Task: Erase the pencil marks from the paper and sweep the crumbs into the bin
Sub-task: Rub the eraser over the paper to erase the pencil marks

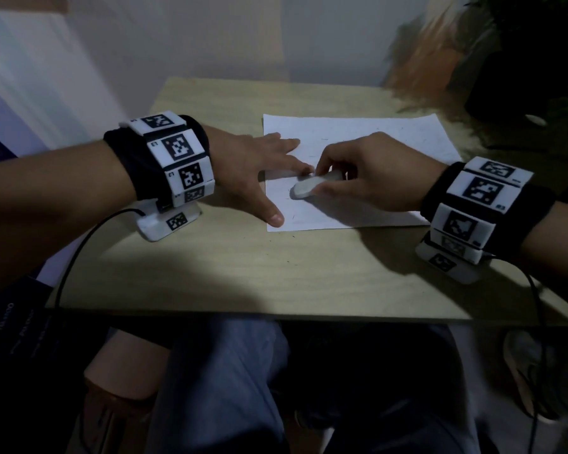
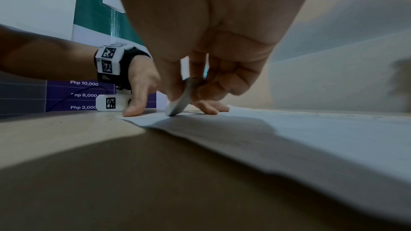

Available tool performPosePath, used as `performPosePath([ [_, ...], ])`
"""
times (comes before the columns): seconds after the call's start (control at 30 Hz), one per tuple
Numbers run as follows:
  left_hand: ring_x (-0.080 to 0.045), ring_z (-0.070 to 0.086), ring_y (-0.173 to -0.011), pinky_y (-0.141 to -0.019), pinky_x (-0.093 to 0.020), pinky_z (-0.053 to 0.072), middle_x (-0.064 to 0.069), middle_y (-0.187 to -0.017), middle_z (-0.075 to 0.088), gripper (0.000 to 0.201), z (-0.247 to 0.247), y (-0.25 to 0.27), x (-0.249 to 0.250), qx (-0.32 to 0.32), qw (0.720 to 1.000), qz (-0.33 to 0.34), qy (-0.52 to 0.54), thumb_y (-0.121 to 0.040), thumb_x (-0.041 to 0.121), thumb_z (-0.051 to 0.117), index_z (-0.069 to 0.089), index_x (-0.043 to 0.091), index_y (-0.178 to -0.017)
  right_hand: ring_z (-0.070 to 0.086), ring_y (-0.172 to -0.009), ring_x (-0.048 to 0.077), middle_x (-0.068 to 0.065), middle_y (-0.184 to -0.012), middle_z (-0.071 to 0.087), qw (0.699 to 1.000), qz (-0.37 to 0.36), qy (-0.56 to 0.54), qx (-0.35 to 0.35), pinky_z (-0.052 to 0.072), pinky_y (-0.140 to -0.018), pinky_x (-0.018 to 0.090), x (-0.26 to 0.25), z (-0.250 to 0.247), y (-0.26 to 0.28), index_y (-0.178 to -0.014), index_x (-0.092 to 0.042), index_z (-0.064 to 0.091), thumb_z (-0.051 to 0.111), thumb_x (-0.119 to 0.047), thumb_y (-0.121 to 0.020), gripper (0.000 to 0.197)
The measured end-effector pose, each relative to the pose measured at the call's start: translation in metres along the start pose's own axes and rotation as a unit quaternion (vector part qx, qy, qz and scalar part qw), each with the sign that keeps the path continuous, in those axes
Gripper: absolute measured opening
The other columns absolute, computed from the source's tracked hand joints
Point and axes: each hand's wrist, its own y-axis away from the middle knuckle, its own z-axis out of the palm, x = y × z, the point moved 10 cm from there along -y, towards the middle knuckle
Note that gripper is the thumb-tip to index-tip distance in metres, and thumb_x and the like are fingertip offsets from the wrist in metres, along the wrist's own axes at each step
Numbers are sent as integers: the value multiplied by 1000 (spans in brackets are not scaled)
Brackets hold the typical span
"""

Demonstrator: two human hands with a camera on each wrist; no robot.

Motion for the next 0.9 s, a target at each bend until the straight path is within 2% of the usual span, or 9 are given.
performPosePath([
  [0.07, -8, -16, -154, -126, -48, 1, 18, -167, -17, 111, 2, -1, -1, -11, 1000, 7, 17, -62, 86, 66, 7, 62, -152, 55, -68, 3, -14, -72, 59, 999, -11, -11, -40, 40, -63, 24, -6, 8, 4, -101, -30, 68, 65, -56, -84, 31],
  [0.17, -6, -16, -153, -126, -48, -1, 20, -167, -15, 118, 5, -1, -2, -27, 999, 8, 39, -52, 91, 66, 9, 64, -151, 56, -69, 6, -12, -73, 60, 992, -35, -29, -120, 43, -62, 20, -19, 24, 12, -97, -35, 67, 65, -59, -80, 29],
  [0.33, -1, -18, -151, -126, -45, -1, 24, -165, -17, 116, 4, 2, 0, -33, 999, -2, 42, -55, 81, 69, 9, 60, -152, 53, -65, 1, -15, -68, 57, 999, -11, 25, -34, 36, -60, 19, -7, 7, 3, -99, -27, 68, 63, -54, -85, 30],
  [0.5, -4, -20, -151, -126, -46, -3, 22, -165, -19, 115, 5, 2, 0, -42, 998, 3, 44, -57, 80, 68, 7, 60, -153, 54, -67, 2, -14, -67, 59, 992, -34, -16, -121, 38, -58, 16, -20, 25, 13, -94, -32, 67, 67, -56, -83, 26],
  [0.57, -3, -19, -151, -126, -46, -3, 22, -165, -19, 117, 6, 2, 2, -44, 998, 5, 41, -56, 81, 67, 7, 60, -154, 55, -65, 0, -16, -65, 59, 995, -9, -5, -101, 36, -57, 15, -12, 20, 8, -96, -34, 68, 67, -55, -83, 25],
  [0.67, -3, -19, -151, -126, -46, -3, 23, -165, -18, 116, 5, 3, 2, -40, 998, 3, 41, -56, 80, 67, 7, 58, -154, 52, -63, 1, -15, -67, 57, 999, -1, 37, -35, 35, -58, 18, -8, 7, 3, -100, -26, 70, 65, -54, -85, 32],
  [0.73, -4, -19, -152, -126, -48, -3, 22, -165, -18, 117, 5, 2, 2, -42, 998, 3, 43, -57, 79, 68, 7, 58, -154, 54, -62, 3, -12, -67, 59, 998, -19, 26, -54, 37, -58, 19, -17, 11, 9, -96, -26, 69, 66, -53, -85, 29],
  [0.83, -5, -19, -152, -126, -48, -3, 22, -165, -19, 116, 4, 2, 2, -44, 998, 1, 43, -58, 78, 69, 7, 58, -154, 56, -65, 1, -13, -65, 58, 992, -57, -3, -115, 38, -58, 13, -30, 23, 19, -99, -27, 70, 70, -48, -86, 25],
  [0.9, -4, -19, -152, -126, -47, -3, 22, -165, -19, 117, 5, 2, 1, -43, 998, 2, 43, -57, 79, 68, 7, 58, -154, 56, -64, 0, -13, -64, 58, 996, -31, 2, -82, 38, -57, 13, -22, 16, 15, -100, -29, 71, 68, -52, -84, 28],
])
